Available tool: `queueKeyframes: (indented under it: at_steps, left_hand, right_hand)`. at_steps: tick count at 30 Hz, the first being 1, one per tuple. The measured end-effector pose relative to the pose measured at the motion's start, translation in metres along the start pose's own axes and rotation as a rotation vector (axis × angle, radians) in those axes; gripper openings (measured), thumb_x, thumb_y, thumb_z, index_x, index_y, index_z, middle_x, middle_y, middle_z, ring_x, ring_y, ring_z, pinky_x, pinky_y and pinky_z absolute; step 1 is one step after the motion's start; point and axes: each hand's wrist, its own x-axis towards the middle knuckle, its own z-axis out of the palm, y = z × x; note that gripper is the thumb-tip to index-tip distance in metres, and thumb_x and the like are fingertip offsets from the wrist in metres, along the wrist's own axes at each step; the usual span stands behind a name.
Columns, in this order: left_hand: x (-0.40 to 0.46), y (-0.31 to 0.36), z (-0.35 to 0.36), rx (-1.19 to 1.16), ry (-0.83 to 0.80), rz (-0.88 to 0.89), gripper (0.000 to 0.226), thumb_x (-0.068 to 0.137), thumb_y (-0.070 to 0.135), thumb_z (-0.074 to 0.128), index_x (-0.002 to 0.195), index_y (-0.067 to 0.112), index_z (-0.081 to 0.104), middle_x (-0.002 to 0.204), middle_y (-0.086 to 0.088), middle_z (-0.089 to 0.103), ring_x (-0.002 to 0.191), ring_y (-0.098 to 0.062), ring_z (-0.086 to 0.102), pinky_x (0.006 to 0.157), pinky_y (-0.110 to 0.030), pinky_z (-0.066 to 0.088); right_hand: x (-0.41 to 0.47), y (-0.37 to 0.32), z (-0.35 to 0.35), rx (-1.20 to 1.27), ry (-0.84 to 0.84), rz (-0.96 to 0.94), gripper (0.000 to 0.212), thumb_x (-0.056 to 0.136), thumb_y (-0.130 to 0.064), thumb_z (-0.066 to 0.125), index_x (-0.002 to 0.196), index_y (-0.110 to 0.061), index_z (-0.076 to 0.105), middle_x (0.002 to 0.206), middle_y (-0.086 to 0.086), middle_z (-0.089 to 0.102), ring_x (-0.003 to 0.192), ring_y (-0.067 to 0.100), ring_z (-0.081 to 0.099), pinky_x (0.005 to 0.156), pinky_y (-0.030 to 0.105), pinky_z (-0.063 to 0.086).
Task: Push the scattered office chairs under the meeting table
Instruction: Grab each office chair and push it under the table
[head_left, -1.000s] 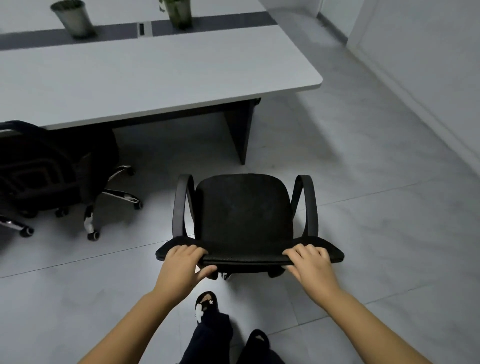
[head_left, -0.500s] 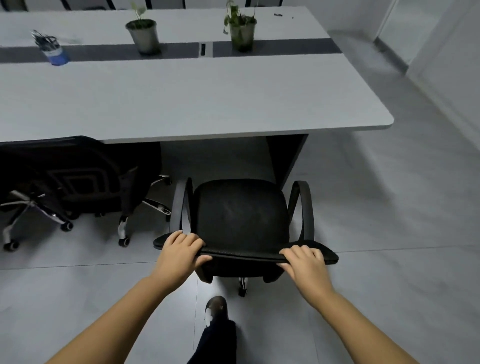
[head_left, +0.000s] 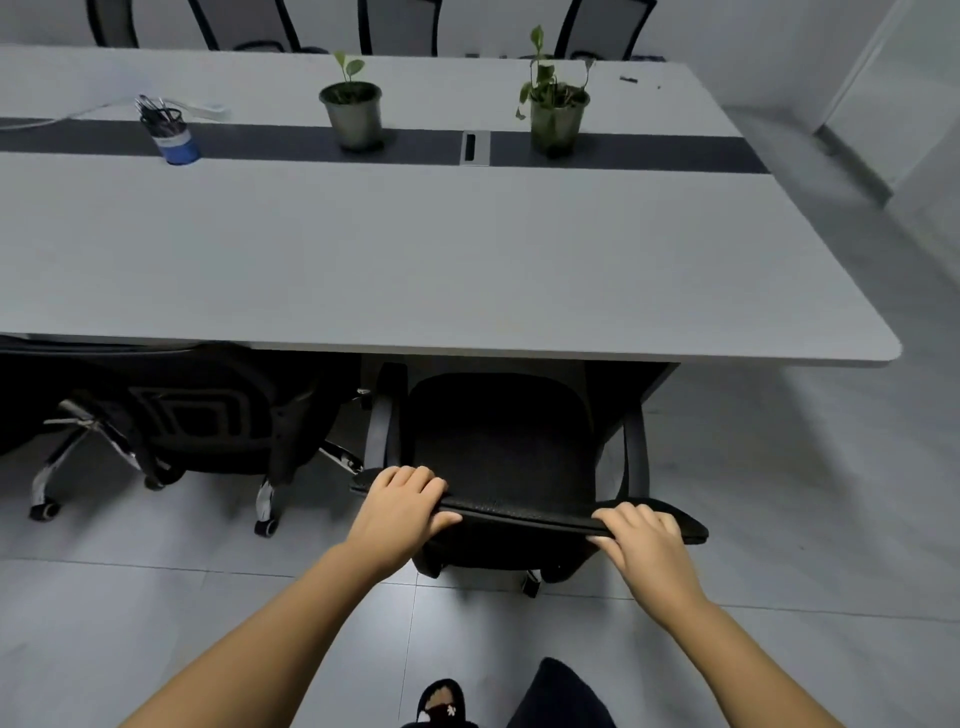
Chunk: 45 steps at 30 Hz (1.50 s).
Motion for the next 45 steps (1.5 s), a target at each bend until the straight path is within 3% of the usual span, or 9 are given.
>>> queueKeyframes:
  at_steps: [8, 14, 17, 23, 28, 33, 36, 39, 45]
  left_hand:
    - [0.075, -0.013, 0.013, -0.018, -0.002, -0.07, 0.051, 0.082, 0.058, 0.032, 0.082, 0.019, 0.064, 0.08, 0.004, 0.064, 0.076, -0.018, 0.062, 0.079, -0.028, 0.034]
    - [0.125, -0.017, 0.018, -0.027, -0.044, -0.124, 0.05, 0.082, 0.057, 0.033, 0.087, 0.019, 0.065, 0.08, 0.003, 0.065, 0.075, -0.02, 0.062, 0.08, -0.027, 0.034]
    - [0.143, -0.024, 0.017, -0.043, -0.076, -0.135, 0.051, 0.081, 0.058, 0.033, 0.087, 0.019, 0.065, 0.081, 0.003, 0.065, 0.075, -0.02, 0.063, 0.077, -0.029, 0.048]
    - [0.171, -0.052, 0.024, -0.087, -0.114, -0.109, 0.073, 0.088, 0.065, 0.011, 0.087, 0.016, 0.064, 0.079, -0.001, 0.065, 0.071, -0.024, 0.063, 0.073, -0.032, 0.05]
    - [0.19, -0.078, 0.03, -0.1, -0.171, -0.093, 0.054, 0.079, 0.057, 0.035, 0.085, 0.012, 0.065, 0.077, -0.007, 0.066, 0.07, -0.03, 0.063, 0.071, -0.036, 0.05]
    - [0.19, -0.098, 0.033, -0.126, -0.215, -0.063, 0.061, 0.08, 0.061, 0.033, 0.083, 0.01, 0.065, 0.076, -0.009, 0.066, 0.068, -0.031, 0.062, 0.066, -0.036, 0.049]
    - [0.19, -0.094, 0.027, -0.151, -0.201, -0.059, 0.063, 0.077, 0.06, 0.031, 0.085, 0.008, 0.065, 0.08, -0.012, 0.066, 0.073, -0.034, 0.062, 0.069, -0.038, 0.048]
    - [0.191, -0.093, 0.018, -0.16, -0.344, -0.125, 0.078, 0.075, 0.066, 0.019, 0.108, 0.008, 0.059, 0.107, -0.013, 0.061, 0.1, -0.033, 0.055, 0.083, -0.038, 0.04]
    - [0.203, -0.092, -0.014, -0.245, -0.54, -0.134, 0.051, 0.091, 0.05, 0.044, 0.13, 0.017, 0.043, 0.13, -0.006, 0.051, 0.119, -0.023, 0.044, 0.096, -0.033, 0.036]
  right_hand:
    - [0.09, 0.052, 0.008, 0.045, -0.045, -0.105, 0.037, 0.08, -0.047, 0.036, 0.087, -0.025, 0.064, 0.071, -0.011, 0.059, 0.063, 0.011, 0.056, 0.065, 0.028, 0.045]
    - [0.152, 0.085, 0.013, 0.069, -0.093, -0.192, 0.027, 0.063, -0.034, 0.079, 0.083, -0.021, 0.067, 0.067, -0.007, 0.058, 0.057, 0.014, 0.054, 0.057, 0.028, 0.043]
    - [0.176, 0.093, 0.016, 0.082, -0.1, -0.216, 0.026, 0.063, -0.034, 0.08, 0.083, -0.021, 0.068, 0.066, -0.007, 0.059, 0.056, 0.015, 0.054, 0.056, 0.028, 0.043]
    - [0.21, 0.092, 0.022, 0.125, -0.132, -0.209, 0.024, 0.066, -0.033, 0.078, 0.082, -0.021, 0.067, 0.066, -0.005, 0.06, 0.056, 0.017, 0.055, 0.054, 0.03, 0.043]
    - [0.233, 0.082, 0.028, 0.145, -0.169, -0.175, 0.022, 0.068, -0.033, 0.077, 0.082, -0.021, 0.065, 0.066, -0.003, 0.059, 0.057, 0.02, 0.055, 0.056, 0.028, 0.033]
    - [0.238, 0.069, 0.031, 0.11, -0.193, -0.19, 0.025, 0.065, -0.036, 0.078, 0.08, -0.021, 0.065, 0.066, -0.003, 0.059, 0.055, 0.02, 0.055, 0.053, 0.027, 0.03]
    - [0.237, 0.068, 0.027, 0.156, -0.242, -0.137, 0.027, 0.08, -0.037, 0.065, 0.1, -0.019, 0.063, 0.086, 0.002, 0.061, 0.077, 0.026, 0.058, 0.065, 0.033, 0.035]
    - [0.238, 0.068, 0.019, 0.211, -0.388, -0.066, 0.038, 0.091, -0.041, 0.045, 0.124, -0.023, 0.048, 0.116, 0.0, 0.053, 0.106, 0.021, 0.048, 0.087, 0.032, 0.033]
    - [0.218, 0.063, -0.035, 0.642, -0.342, 0.118, 0.049, 0.089, -0.038, 0.053, 0.134, -0.027, 0.038, 0.131, -0.008, 0.043, 0.122, 0.009, 0.039, 0.1, 0.024, 0.033]
